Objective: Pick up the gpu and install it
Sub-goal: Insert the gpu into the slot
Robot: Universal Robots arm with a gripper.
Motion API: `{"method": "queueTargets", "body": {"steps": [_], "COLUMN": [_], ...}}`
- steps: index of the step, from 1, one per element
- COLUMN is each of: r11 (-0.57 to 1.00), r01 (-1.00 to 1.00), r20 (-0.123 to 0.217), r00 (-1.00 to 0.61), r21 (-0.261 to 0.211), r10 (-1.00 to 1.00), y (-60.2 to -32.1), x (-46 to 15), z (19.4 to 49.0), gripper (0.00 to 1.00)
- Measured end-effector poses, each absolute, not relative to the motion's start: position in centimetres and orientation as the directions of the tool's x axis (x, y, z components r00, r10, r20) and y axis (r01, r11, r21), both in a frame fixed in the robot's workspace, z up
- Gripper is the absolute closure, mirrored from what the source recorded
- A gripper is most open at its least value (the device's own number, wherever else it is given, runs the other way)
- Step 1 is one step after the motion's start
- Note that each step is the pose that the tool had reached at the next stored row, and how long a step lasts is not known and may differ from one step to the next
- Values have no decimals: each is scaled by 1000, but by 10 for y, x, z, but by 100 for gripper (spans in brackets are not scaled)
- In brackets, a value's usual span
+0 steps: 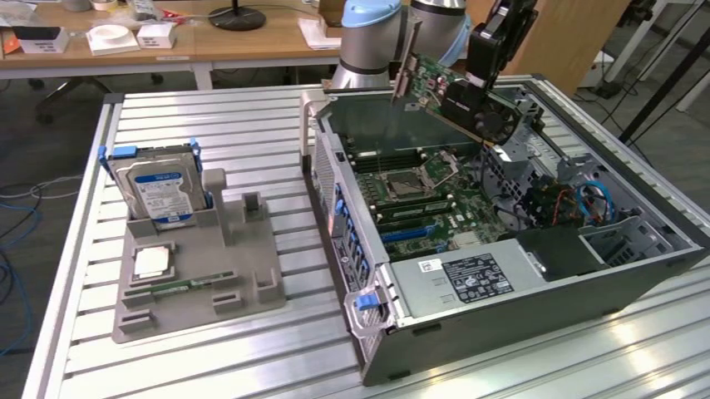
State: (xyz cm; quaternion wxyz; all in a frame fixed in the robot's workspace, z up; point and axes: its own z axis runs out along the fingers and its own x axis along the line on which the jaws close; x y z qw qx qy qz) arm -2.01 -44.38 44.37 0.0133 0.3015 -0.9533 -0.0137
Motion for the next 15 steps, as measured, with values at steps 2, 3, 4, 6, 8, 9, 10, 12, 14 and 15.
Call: {"method": "queueTargets", "body": {"steps": [2, 3, 4, 6, 8, 9, 10, 12, 14, 15], "r11": [816, 815, 814, 812, 809, 808, 807, 805, 802, 800], "r01": [-577, -579, -580, -583, -586, -588, -589, -593, -597, -599], "r20": [17, 17, 17, 17, 17, 17, 17, 17, 17, 17], "r00": [-816, -815, -814, -812, -809, -808, -807, -805, -802, -800], "r21": [34, 34, 34, 34, 34, 34, 34, 34, 34, 34], "r10": [-578, -579, -581, -584, -587, -588, -590, -594, -598, -600], "y": [-444, -444, -444, -444, -444, -444, -444, -444, -444, -444], "x": [-20, -20, -20, -20, -20, -20, -20, -20, -20, -20], "z": [444, 444, 444, 444, 444, 444, 444, 444, 444, 444], "gripper": [74, 74, 74, 74, 74, 74, 74, 74, 74, 74]}}
